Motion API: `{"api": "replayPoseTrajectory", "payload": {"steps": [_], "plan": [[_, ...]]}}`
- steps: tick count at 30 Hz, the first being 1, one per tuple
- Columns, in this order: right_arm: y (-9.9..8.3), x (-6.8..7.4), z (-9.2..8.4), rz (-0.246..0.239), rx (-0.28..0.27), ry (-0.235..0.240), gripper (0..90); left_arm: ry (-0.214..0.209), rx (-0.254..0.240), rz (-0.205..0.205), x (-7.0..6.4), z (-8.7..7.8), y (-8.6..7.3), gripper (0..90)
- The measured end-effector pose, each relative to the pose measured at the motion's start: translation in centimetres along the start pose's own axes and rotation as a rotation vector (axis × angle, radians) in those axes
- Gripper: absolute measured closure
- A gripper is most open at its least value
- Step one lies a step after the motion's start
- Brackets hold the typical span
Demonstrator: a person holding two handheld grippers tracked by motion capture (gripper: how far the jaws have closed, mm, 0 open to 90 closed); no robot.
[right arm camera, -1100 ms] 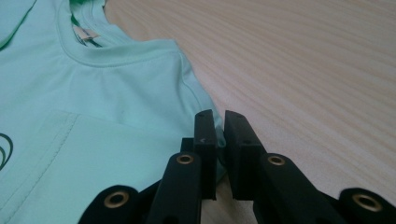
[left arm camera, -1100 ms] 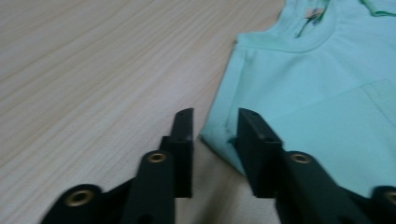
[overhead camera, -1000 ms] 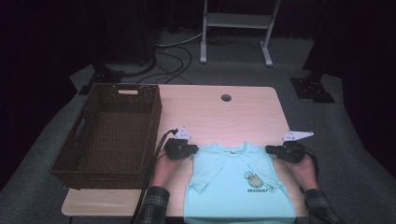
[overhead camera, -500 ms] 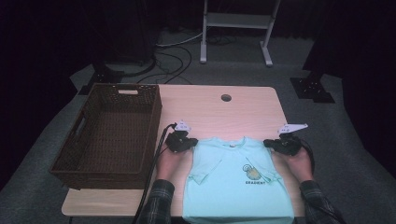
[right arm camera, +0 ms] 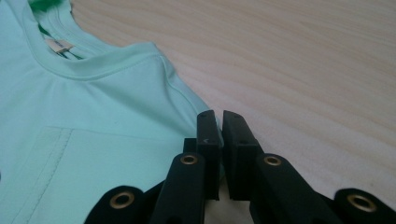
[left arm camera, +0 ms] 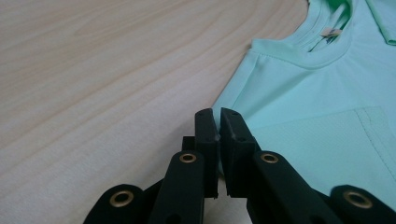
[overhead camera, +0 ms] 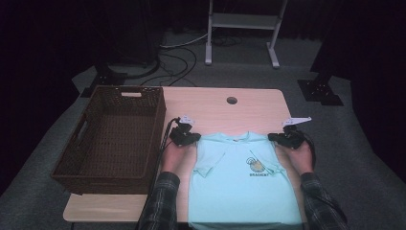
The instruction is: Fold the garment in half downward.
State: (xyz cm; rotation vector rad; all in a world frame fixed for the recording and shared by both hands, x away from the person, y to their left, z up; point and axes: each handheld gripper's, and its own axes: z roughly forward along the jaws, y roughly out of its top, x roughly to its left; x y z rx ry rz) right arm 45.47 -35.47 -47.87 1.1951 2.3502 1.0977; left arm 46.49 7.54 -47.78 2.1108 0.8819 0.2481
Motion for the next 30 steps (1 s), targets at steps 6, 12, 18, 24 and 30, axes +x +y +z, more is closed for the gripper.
{"api": "replayPoseTrajectory", "payload": {"steps": [6, 12, 18, 24, 30], "plan": [[1.0, -1.1, 0.9, 0.018, 0.006, -0.003, 85.9, 0.027, -0.025, -0.032, 1.3, 0.8, 0.7, 86.7], [2.4, -2.4, 1.9, 0.037, 0.026, -0.012, 85.9, 0.053, -0.009, -0.046, 2.5, 1.7, 1.9, 86.8], [3.7, -3.2, 3.0, 0.076, 0.04, -0.015, 86.1, 0.086, -0.021, -0.056, 3.4, 2.2, 2.4, 86.9], [4.2, -2.8, 3.0, 0.06, 0.055, -0.028, 86.8, 0.093, -0.038, -0.067, 2.8, 1.7, 2.5, 87.3], [4.5, -2.0, 0.6, 0.027, -0.002, -0.015, 86.8, 0.085, -0.072, -0.091, 1.6, -0.3, 2.8, 87.4]]}}
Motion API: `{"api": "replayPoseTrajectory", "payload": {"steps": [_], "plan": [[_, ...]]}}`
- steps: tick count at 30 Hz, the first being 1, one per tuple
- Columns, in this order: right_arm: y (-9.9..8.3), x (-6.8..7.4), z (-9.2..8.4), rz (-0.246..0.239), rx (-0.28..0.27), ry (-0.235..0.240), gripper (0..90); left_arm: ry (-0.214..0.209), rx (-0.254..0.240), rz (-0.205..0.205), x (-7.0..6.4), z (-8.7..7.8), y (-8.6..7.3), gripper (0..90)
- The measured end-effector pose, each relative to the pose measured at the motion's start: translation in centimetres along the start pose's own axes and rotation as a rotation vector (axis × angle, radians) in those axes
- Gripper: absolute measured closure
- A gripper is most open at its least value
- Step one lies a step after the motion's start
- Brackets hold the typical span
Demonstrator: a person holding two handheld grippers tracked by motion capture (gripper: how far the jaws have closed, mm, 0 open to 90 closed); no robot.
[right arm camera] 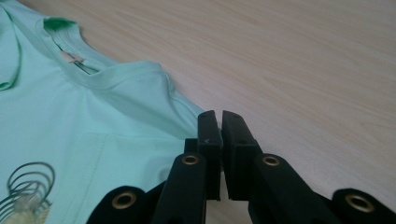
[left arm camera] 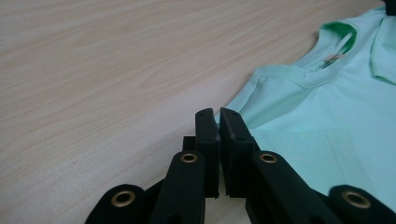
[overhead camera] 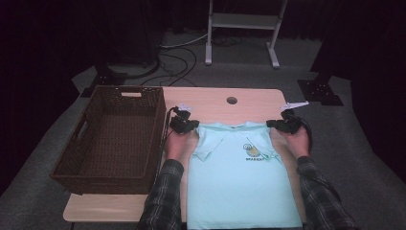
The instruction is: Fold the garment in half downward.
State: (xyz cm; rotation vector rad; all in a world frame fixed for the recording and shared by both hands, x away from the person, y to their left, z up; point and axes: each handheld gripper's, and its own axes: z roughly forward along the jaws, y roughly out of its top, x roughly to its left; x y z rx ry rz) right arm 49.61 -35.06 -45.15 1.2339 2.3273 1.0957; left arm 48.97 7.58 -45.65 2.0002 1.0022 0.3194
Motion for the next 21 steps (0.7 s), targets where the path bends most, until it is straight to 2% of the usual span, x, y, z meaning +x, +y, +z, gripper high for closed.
{"api": "replayPoseTrajectory", "payload": {"steps": [4, 11, 16, 18, 21], "plan": [[-0.4, 0.9, -1.6, -0.014, -0.021, 0.008, 86.8, -0.004, -0.017, 0.014, -1.2, -1.5, -0.2, 87.3], [-2.3, 3.3, -4.5, -0.042, -0.043, 0.019, 86.8, 0.0, -0.033, 0.052, -4.1, -5.0, -1.4, 87.3], [-4.6, 5.8, -7.1, -0.079, -0.069, 0.02, 86.8, -0.005, -0.045, 0.068, -6.9, -7.8, -3.1, 87.3], [-5.7, 6.8, -7.9, -0.096, -0.07, 0.022, 86.8, -0.002, -0.037, 0.087, -8.1, -8.5, -4.0, 87.4], [-7.4, 8.0, -9.0, -0.107, -0.074, 0.023, 86.8, -0.011, -0.029, 0.091, -9.5, -9.4, -5.3, 87.4]]}}
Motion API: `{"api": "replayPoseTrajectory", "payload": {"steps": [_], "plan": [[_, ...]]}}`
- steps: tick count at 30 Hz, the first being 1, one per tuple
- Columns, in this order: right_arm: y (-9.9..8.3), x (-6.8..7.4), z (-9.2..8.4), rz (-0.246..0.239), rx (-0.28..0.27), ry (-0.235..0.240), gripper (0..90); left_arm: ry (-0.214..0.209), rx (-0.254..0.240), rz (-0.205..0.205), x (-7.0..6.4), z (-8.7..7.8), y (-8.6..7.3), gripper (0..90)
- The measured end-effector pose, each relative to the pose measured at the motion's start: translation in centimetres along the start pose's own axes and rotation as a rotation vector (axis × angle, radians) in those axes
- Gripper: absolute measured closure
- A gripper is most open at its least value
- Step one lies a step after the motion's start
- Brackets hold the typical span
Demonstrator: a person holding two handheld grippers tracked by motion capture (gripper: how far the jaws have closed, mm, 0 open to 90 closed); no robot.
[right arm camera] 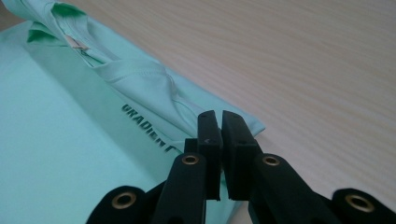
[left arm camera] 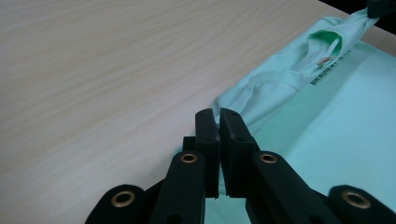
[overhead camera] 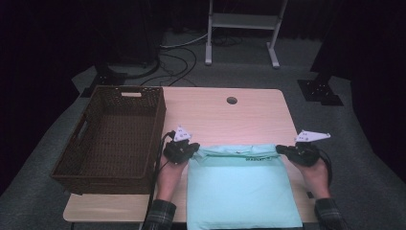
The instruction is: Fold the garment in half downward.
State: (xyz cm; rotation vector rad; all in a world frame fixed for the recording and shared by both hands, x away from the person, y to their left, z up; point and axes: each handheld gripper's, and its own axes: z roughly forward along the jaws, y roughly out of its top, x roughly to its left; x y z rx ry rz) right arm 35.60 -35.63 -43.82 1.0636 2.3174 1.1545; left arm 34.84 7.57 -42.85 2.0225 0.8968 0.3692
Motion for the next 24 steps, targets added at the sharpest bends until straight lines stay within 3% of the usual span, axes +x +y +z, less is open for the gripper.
{"api": "replayPoseTrajectory", "payload": {"steps": [7, 11, 16, 18, 20, 24], "plan": [[-2.4, 2.4, -2.3, 0.001, -0.008, 0.014, 86.8, -0.024, 0.022, -0.011, -2.8, -1.0, -2.8, 87.3], [-3.9, 3.4, -2.3, -0.008, 0.039, 0.03, 86.8, -0.018, 0.068, -0.01, -3.7, -0.9, -4.4, 87.3], [-5.4, 3.9, -1.6, -0.012, 0.111, 0.026, 86.7, -0.035, 0.105, -0.014, -3.6, -0.1, -5.8, 87.3], [-5.5, 4.0, -1.5, -0.022, 0.115, 0.017, 86.7, -0.027, 0.099, -0.01, -3.6, 0.3, -6.2, 87.2], [-5.4, 4.0, -1.3, -0.031, 0.119, 0.009, 86.7, -0.026, 0.09, -0.014, -3.3, 0.5, -6.1, 87.3], [-5.2, 3.7, -0.9, -0.023, 0.114, -0.003, 86.6, 0.016, 0.116, 0.023, -3.0, 1.3, -5.1, 87.2]]}}
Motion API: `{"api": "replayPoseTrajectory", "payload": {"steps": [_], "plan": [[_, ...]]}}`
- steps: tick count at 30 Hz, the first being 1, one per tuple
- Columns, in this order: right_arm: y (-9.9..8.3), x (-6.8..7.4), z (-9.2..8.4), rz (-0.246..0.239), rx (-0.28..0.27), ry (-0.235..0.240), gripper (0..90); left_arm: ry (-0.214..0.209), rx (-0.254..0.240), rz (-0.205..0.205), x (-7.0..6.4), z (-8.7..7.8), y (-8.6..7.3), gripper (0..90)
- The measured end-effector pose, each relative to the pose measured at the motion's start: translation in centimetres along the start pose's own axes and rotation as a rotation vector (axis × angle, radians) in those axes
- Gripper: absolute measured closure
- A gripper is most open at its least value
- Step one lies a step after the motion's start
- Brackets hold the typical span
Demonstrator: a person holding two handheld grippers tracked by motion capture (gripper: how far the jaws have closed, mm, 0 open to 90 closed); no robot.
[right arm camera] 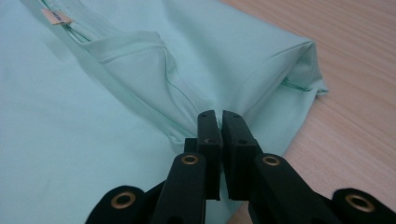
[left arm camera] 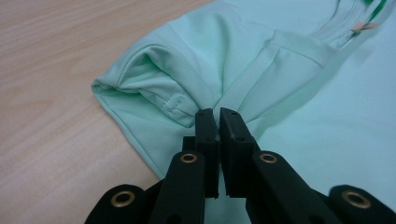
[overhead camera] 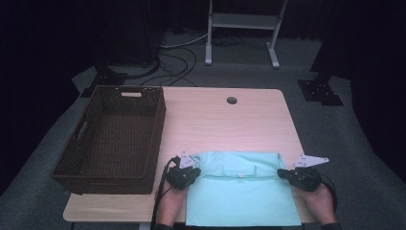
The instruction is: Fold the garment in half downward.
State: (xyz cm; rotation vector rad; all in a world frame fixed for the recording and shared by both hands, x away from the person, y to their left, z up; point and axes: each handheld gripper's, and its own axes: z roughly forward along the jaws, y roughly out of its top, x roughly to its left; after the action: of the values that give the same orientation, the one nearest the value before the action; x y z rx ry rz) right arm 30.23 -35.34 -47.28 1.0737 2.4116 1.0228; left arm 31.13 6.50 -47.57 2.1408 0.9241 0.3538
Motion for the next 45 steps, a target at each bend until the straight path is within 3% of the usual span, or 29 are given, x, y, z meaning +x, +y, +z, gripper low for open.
{"api": "replayPoseTrajectory", "payload": {"steps": [5, 12, 19, 24, 37, 45], "plan": [[0.7, -0.6, 0.7, 0.014, 0.005, -0.016, 86.6, 0.043, 0.032, 0.019, 0.7, 0.9, 1.4, 87.1], [2.7, -1.9, 2.5, 0.002, 0.012, -0.05, 86.6, 0.073, 0.01, 0.004, 2.8, 2.4, 2.6, 87.1], [4.2, -3.7, 4.2, 0.022, -0.008, -0.061, 86.6, 0.066, 0.009, -0.007, 4.6, 3.4, 3.6, 86.9], [4.7, -4.8, 5.1, 0.039, -0.035, -0.063, 86.5, 0.034, -0.044, -0.045, 5.9, 3.9, 3.4, 86.8], [4.4, -4.5, 4.5, 0.047, -0.077, -0.051, 86.5, 0.048, -0.099, -0.018, 5.3, 3.0, 3.2, 87.0], [3.7, -3.5, 2.7, 0.051, -0.109, -0.013, 86.5, 0.039, -0.101, -0.039, 4.1, 1.8, 2.6, 87.0]]}}
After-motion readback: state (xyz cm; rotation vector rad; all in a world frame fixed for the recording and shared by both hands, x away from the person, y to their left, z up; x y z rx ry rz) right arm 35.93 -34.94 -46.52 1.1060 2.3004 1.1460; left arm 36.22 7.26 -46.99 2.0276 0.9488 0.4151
